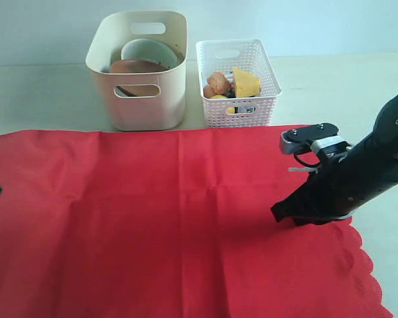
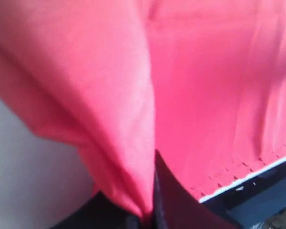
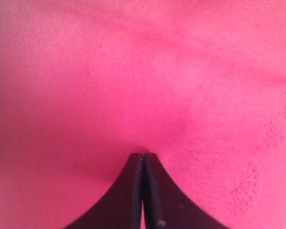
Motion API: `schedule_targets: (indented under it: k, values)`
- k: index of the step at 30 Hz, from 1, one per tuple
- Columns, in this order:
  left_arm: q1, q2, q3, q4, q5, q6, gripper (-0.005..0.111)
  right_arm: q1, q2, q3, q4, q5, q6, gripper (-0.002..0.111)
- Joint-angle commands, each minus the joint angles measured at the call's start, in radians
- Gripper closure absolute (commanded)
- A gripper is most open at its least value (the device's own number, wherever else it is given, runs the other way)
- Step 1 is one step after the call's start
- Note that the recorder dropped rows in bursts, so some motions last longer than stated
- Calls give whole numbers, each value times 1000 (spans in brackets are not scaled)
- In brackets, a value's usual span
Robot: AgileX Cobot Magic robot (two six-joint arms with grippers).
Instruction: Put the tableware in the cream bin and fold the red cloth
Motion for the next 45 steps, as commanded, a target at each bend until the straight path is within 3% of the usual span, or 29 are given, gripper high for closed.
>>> schedule_targets:
  k: [1,5,9,26,36,45]
  values:
    - [-86,-44,-51,-100,44,-4,107,2,22,1,-2,-9,4,108]
    - [-188,-50,-156,-234,44,-4,107,2,22,1,-2,-12,10,108]
    - [-312,-33,-223,-262,44,-34,107,2,22,1,0,-10,10,108]
    - [-644,135,-368,-387,44,-108,107,2,22,1,15,-10,12,108]
    - [-762,316,-465,-503,-38,-116,107,2,22,1,23,-12,12,108]
    - [-773,479,-574,-532,-129,-165,107,2,-13,-25,26,57,12,108]
